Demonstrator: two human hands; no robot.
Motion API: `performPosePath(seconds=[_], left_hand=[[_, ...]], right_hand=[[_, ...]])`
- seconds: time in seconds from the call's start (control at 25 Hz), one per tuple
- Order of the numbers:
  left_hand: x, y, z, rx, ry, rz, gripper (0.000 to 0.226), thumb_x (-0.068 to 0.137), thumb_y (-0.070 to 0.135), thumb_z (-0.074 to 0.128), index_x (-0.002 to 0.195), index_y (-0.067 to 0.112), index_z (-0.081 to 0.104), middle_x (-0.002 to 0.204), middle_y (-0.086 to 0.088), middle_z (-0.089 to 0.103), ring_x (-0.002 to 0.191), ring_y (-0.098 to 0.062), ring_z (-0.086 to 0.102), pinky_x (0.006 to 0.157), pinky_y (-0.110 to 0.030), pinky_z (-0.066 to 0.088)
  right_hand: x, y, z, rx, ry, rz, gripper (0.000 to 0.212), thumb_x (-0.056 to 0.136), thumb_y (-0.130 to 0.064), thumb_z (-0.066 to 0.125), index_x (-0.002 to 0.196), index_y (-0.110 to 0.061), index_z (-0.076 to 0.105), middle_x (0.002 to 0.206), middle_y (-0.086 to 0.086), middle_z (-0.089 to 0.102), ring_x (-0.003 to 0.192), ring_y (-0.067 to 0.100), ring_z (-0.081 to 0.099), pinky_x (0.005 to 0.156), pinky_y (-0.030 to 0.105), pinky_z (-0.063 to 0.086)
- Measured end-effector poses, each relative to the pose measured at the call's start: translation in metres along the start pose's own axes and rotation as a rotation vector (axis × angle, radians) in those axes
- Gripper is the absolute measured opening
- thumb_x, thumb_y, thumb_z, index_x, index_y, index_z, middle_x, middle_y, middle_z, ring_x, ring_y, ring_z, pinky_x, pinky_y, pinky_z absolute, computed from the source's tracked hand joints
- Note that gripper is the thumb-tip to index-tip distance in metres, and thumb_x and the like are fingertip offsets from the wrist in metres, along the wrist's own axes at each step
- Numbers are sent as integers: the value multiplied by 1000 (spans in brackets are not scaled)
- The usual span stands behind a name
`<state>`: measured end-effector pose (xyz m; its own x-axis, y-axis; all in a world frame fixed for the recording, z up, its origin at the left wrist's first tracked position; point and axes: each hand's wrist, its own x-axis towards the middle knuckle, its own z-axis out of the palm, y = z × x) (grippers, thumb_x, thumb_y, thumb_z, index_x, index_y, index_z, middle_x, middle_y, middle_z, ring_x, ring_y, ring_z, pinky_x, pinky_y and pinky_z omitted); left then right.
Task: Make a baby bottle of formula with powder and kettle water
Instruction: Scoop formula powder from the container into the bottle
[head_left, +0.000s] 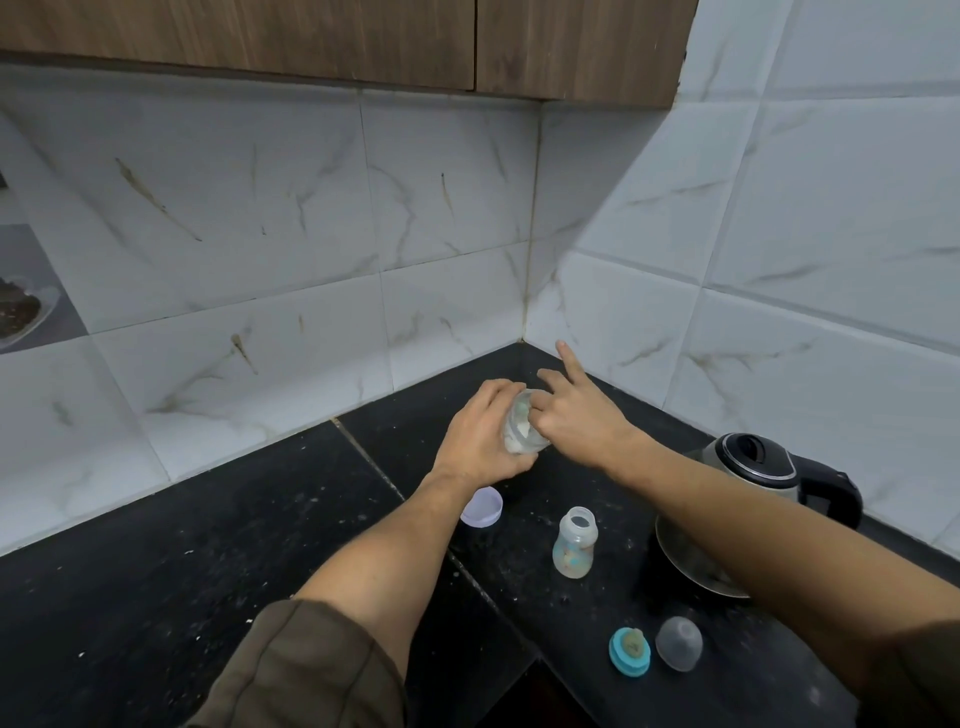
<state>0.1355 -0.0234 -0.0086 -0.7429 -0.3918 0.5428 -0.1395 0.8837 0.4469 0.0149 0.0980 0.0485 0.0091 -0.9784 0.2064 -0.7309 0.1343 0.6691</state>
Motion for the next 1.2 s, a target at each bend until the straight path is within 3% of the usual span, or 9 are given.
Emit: performPosePath(seconds=[0.08,0.24,0.36,0.52,0.68,0.88,1.04,1.12,1.2], left_hand=[[2,2,1,1,-9,18,82,70,40,88,142,16,56,139,3,52,119,-13,59,95,-29,52],[2,3,4,0,-35,58,80,70,39,87,140,17,57,137,3,53,119,-12,58,95,-33,55],[1,0,8,1,-19,41,81,69,38,88,140,16,56,137,3,53,119,-11,58,94,-31,55],[0,-2,11,4,24,-13,86,69,43,88,143,16,53,139,4,53,120,-10,57,95,-25,52],[-1,0,12,8,19,-41,86,71,43,88,144,17,52,141,4,51,123,-9,56,97,-25,51],[-6,-5,5,-32,66,-237,88,65,42,92,142,23,52,140,6,49,119,-11,57,97,-27,48],[-10,-9,-3,-56,106,-316,85,63,41,93,137,27,54,139,8,50,116,-12,60,92,-23,42],[-12,-9,-5,-59,109,-327,85,63,41,93,137,27,54,139,8,50,116,-12,60,92,-23,41],[-14,-9,-5,-52,102,-326,85,63,41,93,137,27,53,138,8,50,115,-12,60,90,-23,41]], right_hand=[[1,2,-3,-26,-77,-22,9,85,-7,72,89,-11,79,88,2,71,107,35,63,121,70,2],[5,-1,-4,-16,-170,-28,17,93,-6,61,105,-10,73,102,3,70,110,29,57,125,66,7],[8,-4,-5,150,-255,125,15,94,-8,60,105,-14,69,90,-1,62,110,26,55,125,64,7],[13,-5,-6,510,-302,377,11,91,-15,61,88,-23,67,76,-4,57,96,24,60,124,62,14],[21,-10,-8,785,-287,629,16,87,-17,61,94,-20,75,93,1,72,102,29,67,120,62,27],[22,3,-13,1133,-206,914,21,80,-12,60,85,-19,79,94,2,77,92,27,72,88,44,61],[20,9,-14,1289,-185,1021,21,74,-7,62,82,-8,81,89,8,79,86,26,74,75,39,65],[17,6,-13,1344,-186,1029,19,72,-4,64,78,-8,81,87,8,79,77,22,71,67,33,60],[15,4,-14,1387,-171,1014,19,74,-3,66,76,-11,82,85,4,79,79,19,69,71,31,59]])
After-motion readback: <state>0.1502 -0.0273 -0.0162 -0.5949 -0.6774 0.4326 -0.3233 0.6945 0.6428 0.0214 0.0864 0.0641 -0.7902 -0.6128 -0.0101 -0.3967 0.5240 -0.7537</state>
